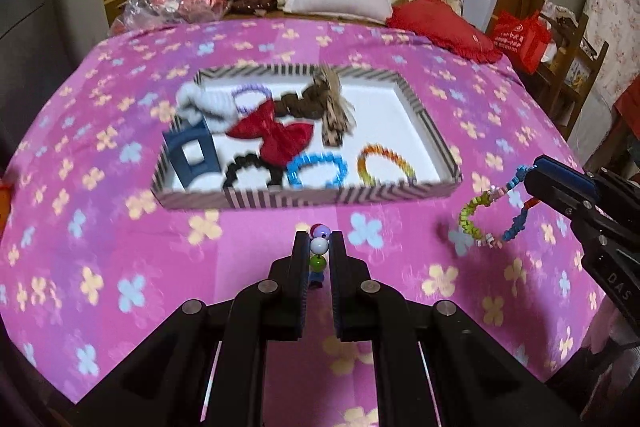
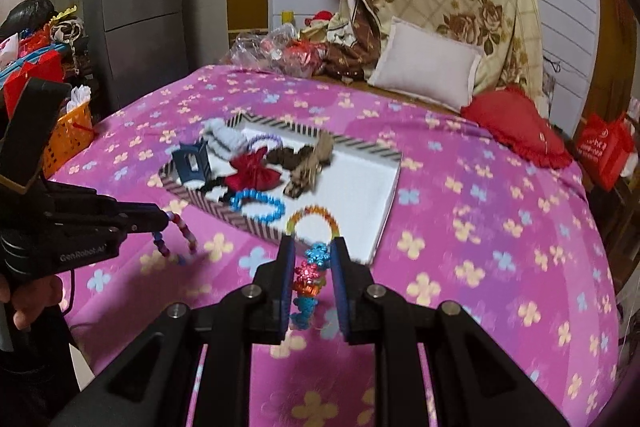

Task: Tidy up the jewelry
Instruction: 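Carry both bracelets into the striped box and open both tools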

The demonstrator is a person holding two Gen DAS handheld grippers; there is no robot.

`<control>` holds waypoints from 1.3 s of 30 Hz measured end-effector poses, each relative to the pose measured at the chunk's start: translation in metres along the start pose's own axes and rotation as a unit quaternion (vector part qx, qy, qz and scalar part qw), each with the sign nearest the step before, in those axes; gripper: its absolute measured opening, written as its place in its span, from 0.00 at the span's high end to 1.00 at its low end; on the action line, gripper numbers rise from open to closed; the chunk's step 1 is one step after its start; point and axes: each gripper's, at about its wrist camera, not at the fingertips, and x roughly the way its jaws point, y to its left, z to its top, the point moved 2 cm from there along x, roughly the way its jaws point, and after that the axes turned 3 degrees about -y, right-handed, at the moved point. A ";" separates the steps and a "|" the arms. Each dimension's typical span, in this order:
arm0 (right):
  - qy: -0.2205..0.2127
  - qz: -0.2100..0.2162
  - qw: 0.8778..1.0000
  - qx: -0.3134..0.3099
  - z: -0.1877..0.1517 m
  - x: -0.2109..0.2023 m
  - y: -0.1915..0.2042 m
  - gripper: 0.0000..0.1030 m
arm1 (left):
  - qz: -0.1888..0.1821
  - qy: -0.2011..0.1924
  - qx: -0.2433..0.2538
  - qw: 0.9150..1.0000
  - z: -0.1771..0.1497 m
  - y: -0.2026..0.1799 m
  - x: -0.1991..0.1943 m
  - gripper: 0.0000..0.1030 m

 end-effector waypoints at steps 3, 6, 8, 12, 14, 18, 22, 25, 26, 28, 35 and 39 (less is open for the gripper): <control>-0.003 0.003 1.000 0.001 0.014 0.006 -0.005 0.83 | 0.009 -0.010 0.003 1.000 0.012 0.002 -0.003 0.87; -0.004 0.006 1.000 0.006 0.027 0.015 -0.011 0.83 | 0.011 -0.012 0.004 1.000 0.023 0.001 0.000 0.87; -0.003 0.004 1.000 0.005 0.034 0.023 -0.014 0.83 | 0.010 -0.013 0.003 1.000 0.031 0.000 0.003 0.87; 0.006 0.006 1.000 0.010 0.044 0.044 -0.020 0.83 | 0.012 -0.013 0.001 1.000 0.048 -0.004 0.013 0.87; 0.013 0.006 1.000 0.011 0.047 0.054 -0.022 0.83 | 0.011 -0.011 0.001 1.000 0.054 -0.006 0.019 0.87; 0.029 0.011 0.999 0.018 0.051 0.080 -0.029 0.83 | 0.002 -0.010 0.004 1.000 0.068 -0.016 0.031 0.87; 0.038 0.020 0.999 0.032 0.054 0.103 -0.038 0.83 | -0.027 -0.006 -0.007 1.000 0.081 -0.026 0.045 0.87; 0.043 0.030 0.997 0.049 0.055 0.120 -0.046 0.83 | -0.051 0.004 -0.020 0.998 0.086 -0.031 0.062 0.87; 0.046 0.032 0.997 0.055 0.056 0.127 -0.049 0.83 | -0.053 0.008 -0.025 0.998 0.087 -0.031 0.071 0.87; 0.051 0.037 0.996 0.062 0.057 0.142 -0.055 0.83 | -0.048 0.019 -0.032 0.998 0.087 -0.029 0.091 0.87; 0.087 0.007 0.995 0.057 0.053 0.197 -0.075 0.83 | 0.004 0.062 -0.046 0.997 0.073 -0.002 0.133 0.87; 0.102 -0.010 0.993 0.060 0.050 0.222 -0.087 0.82 | 0.015 0.069 -0.047 0.996 0.069 0.004 0.140 0.87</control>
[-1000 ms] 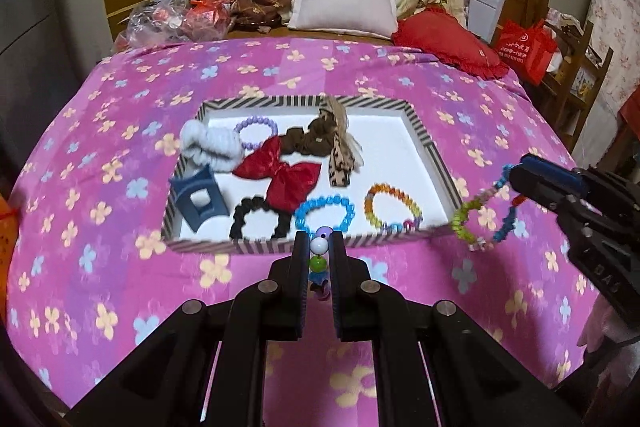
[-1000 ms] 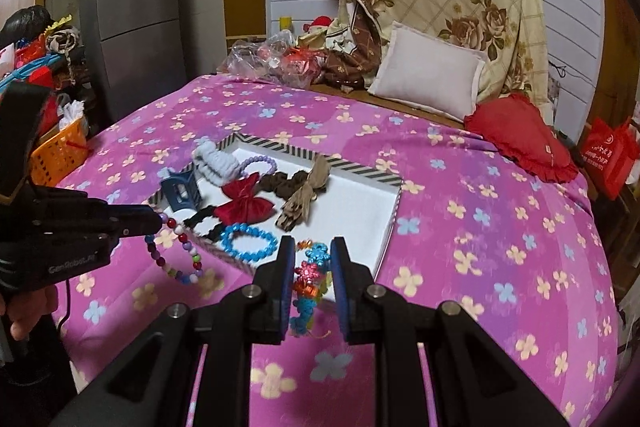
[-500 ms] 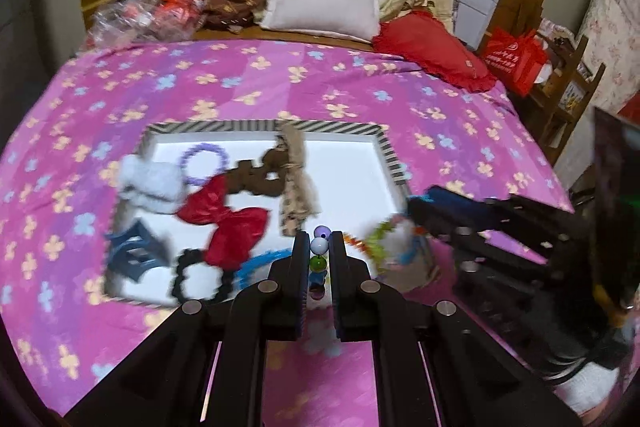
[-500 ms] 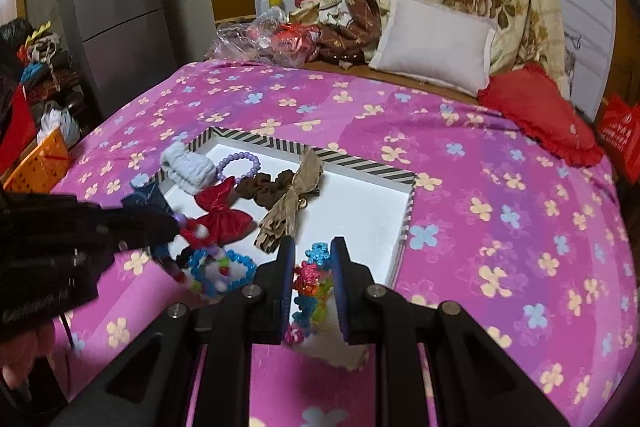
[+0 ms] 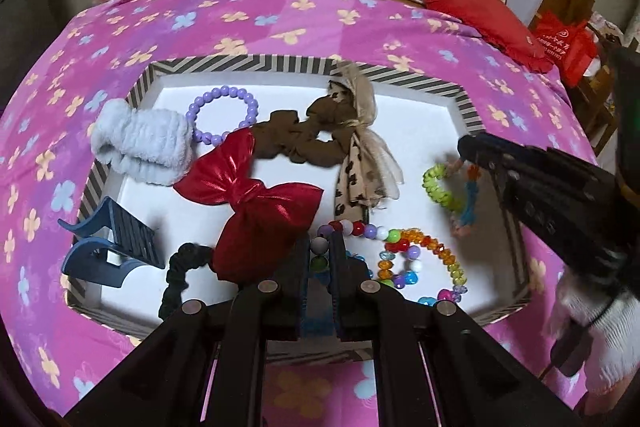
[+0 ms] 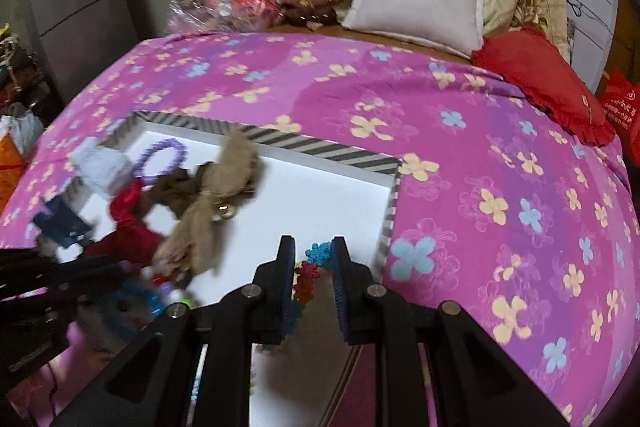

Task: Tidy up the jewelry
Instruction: 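Carry both bracelets into the striped box and open both tools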

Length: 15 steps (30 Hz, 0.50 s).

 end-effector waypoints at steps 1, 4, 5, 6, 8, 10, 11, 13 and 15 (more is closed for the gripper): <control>0.001 -0.003 1.000 0.000 0.001 0.005 -0.001 0.82 | 0.000 0.002 0.000 1.000 0.000 0.000 0.002 0.87; 0.002 -0.014 1.000 -0.006 0.005 0.020 -0.001 0.82 | 0.001 0.006 0.003 1.000 -0.002 -0.003 0.006 0.87; 0.002 -0.021 1.000 -0.009 0.006 0.024 -0.001 0.82 | 0.001 0.007 0.003 1.000 -0.003 -0.003 0.007 0.87; -0.001 -0.027 1.000 -0.011 0.007 0.027 -0.002 0.82 | 0.001 0.009 0.002 1.000 -0.003 -0.004 0.008 0.87; -0.013 -0.037 0.999 -0.012 0.010 0.027 -0.004 0.82 | 0.003 0.008 0.001 1.000 -0.004 -0.004 0.009 0.87; -0.033 -0.045 0.998 -0.004 0.013 0.020 -0.010 0.80 | 0.006 0.006 -0.001 1.000 -0.004 -0.003 0.010 0.87; -0.038 -0.046 0.998 0.000 0.014 0.016 -0.012 0.76 | 0.003 0.004 -0.006 1.000 -0.005 -0.002 0.009 0.87; -0.046 -0.041 0.998 0.012 0.015 0.006 -0.018 0.74 | -0.005 0.003 -0.018 1.000 -0.005 0.000 0.008 0.87; -0.055 -0.030 0.998 0.024 0.012 -0.008 -0.021 0.72 | -0.007 0.001 -0.018 1.000 -0.007 0.001 0.005 0.84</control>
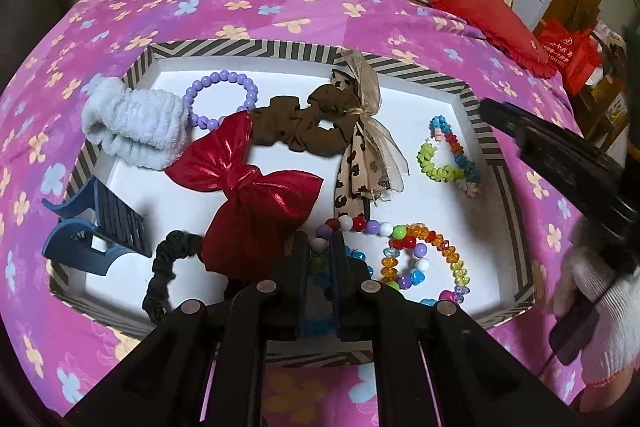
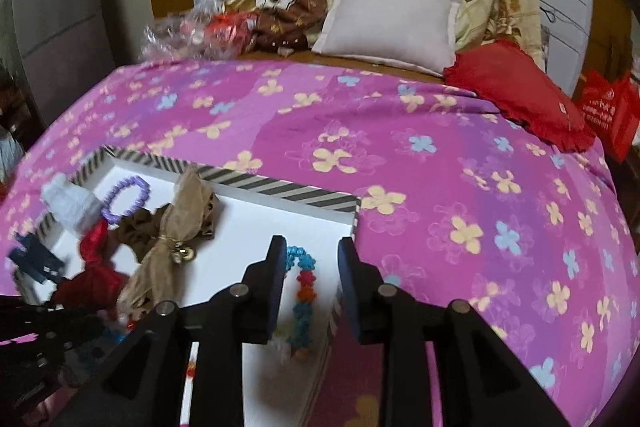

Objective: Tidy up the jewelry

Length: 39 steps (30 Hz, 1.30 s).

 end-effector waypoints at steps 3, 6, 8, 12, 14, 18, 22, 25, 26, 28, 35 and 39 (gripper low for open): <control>-0.004 0.013 1.000 0.004 -0.008 -0.020 0.001 0.60 | 0.001 -0.010 0.003 1.000 -0.002 0.000 -0.008 0.72; -0.004 0.026 1.000 0.011 -0.022 -0.041 0.007 0.48 | 0.001 -0.022 0.002 1.000 -0.008 0.003 -0.021 0.69; -0.006 0.033 0.999 0.018 -0.034 -0.055 0.011 0.44 | 0.007 -0.032 0.005 0.999 -0.013 0.006 -0.030 0.68; -0.012 0.034 0.999 0.029 -0.058 -0.081 0.024 0.37 | 0.020 -0.051 0.002 0.998 -0.030 0.016 -0.048 0.68; -0.018 0.032 0.999 0.027 -0.067 -0.093 0.032 0.33 | 0.029 -0.061 0.001 0.998 -0.039 0.020 -0.057 0.68; -0.027 0.023 0.999 0.022 -0.084 -0.114 0.050 0.29 | 0.039 -0.067 -0.003 0.997 -0.056 0.029 -0.070 0.68; -0.032 0.023 0.999 0.025 -0.096 -0.131 0.066 0.28 | 0.043 -0.071 -0.016 0.996 -0.070 0.035 -0.084 0.68; -0.039 0.021 0.999 0.023 -0.102 -0.143 0.078 0.27 | 0.050 -0.078 -0.020 0.995 -0.080 0.037 -0.095 0.68; -0.042 0.020 0.999 0.022 -0.104 -0.148 0.082 0.26 | 0.052 -0.081 -0.018 0.995 -0.082 0.037 -0.098 0.68; -0.045 0.022 0.998 0.026 -0.107 -0.155 0.087 0.25 | 0.057 -0.087 -0.015 0.995 -0.086 0.036 -0.104 0.68; -0.048 0.025 0.998 0.035 -0.115 -0.172 0.097 0.25 | 0.067 -0.111 -0.001 0.992 -0.095 0.030 -0.125 0.68; -0.051 0.026 0.998 0.037 -0.116 -0.178 0.100 0.23 | 0.070 -0.122 0.004 0.990 -0.097 0.027 -0.135 0.68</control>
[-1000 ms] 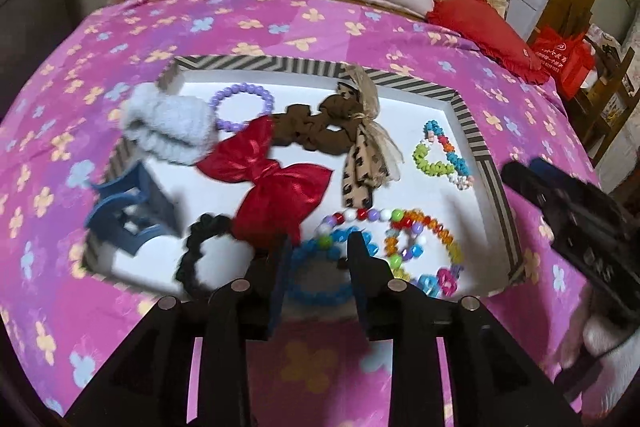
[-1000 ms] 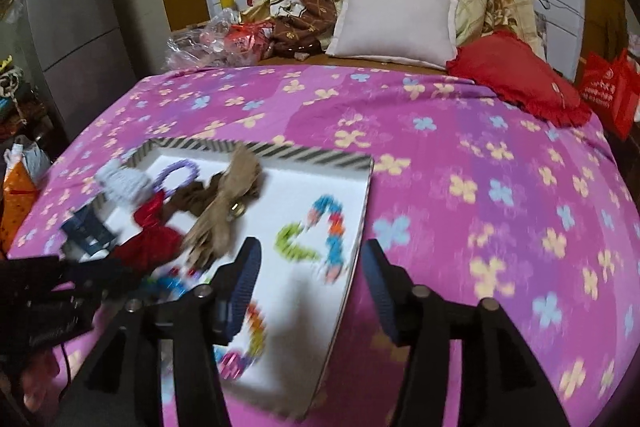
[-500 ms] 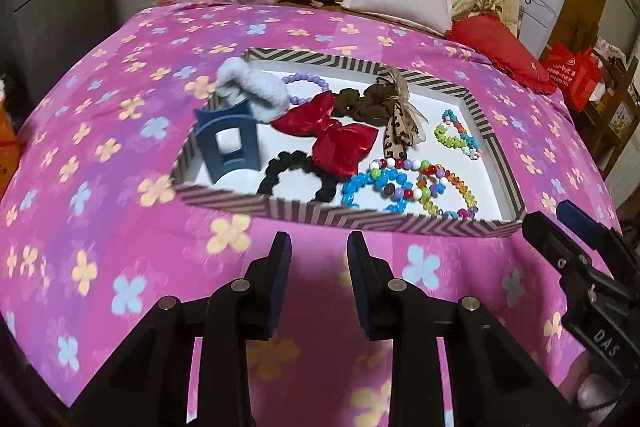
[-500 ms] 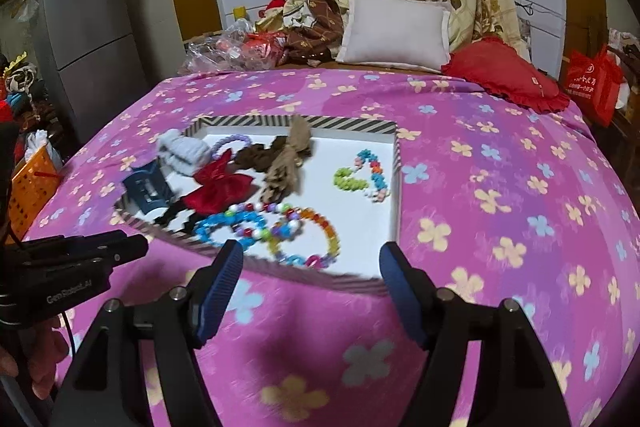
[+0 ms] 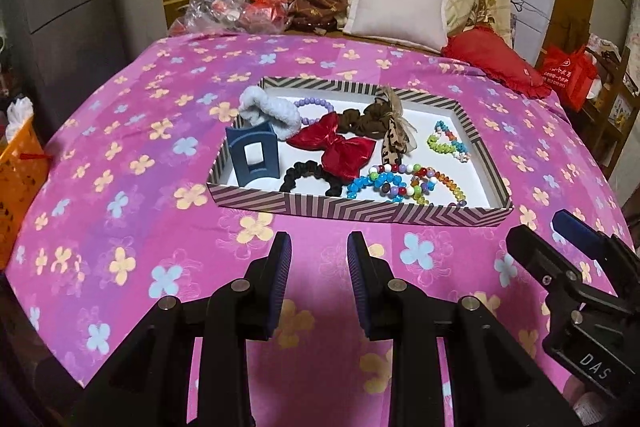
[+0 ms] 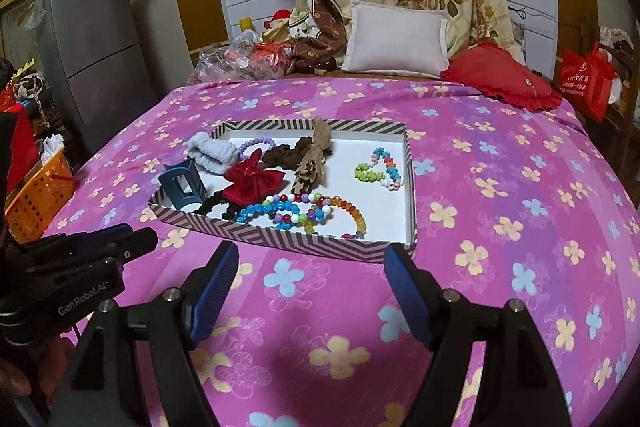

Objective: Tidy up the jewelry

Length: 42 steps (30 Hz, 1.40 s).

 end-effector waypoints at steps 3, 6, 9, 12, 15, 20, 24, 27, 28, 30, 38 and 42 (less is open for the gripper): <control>0.001 0.000 1.000 -0.002 0.000 -0.002 0.002 0.23 | 0.002 -0.006 0.000 1.000 0.001 0.000 -0.006 0.68; 0.000 0.000 1.000 -0.001 -0.001 -0.005 0.003 0.23 | 0.003 -0.012 -0.001 1.000 0.002 0.000 -0.012 0.68; -0.003 0.001 1.000 0.000 -0.001 -0.008 0.005 0.23 | 0.006 -0.021 0.002 1.000 0.002 0.000 -0.017 0.68; -0.004 0.003 1.000 -0.001 -0.001 -0.010 0.006 0.23 | 0.006 -0.025 0.004 1.000 0.003 -0.001 -0.021 0.68; -0.004 0.005 1.000 -0.001 -0.001 -0.012 0.007 0.22 | 0.006 -0.025 0.004 1.000 0.003 -0.001 -0.022 0.68; -0.004 0.002 1.000 -0.003 0.000 -0.014 0.009 0.22 | 0.006 -0.026 0.005 1.000 0.003 -0.001 -0.022 0.68; -0.004 0.001 1.000 -0.004 0.000 -0.014 0.009 0.22 | 0.006 -0.026 0.006 1.000 0.003 -0.001 -0.023 0.68; -0.004 0.002 1.000 -0.003 0.000 -0.014 0.009 0.22 | 0.006 -0.027 0.008 1.000 0.003 -0.002 -0.025 0.68; -0.004 0.002 1.000 -0.003 0.000 -0.014 0.009 0.22 | 0.006 -0.028 0.009 1.000 0.003 -0.003 -0.026 0.68; -0.004 0.001 1.000 -0.004 0.000 -0.014 0.009 0.22 | 0.006 -0.027 0.008 1.000 0.003 -0.003 -0.026 0.68; 0.000 0.000 1.000 -0.003 -0.001 -0.011 0.008 0.22 | 0.007 -0.027 0.008 1.000 0.003 -0.003 -0.026 0.68; 0.003 0.000 1.000 -0.004 -0.002 -0.010 0.007 0.22 | 0.007 -0.024 0.007 1.000 0.002 -0.003 -0.025 0.68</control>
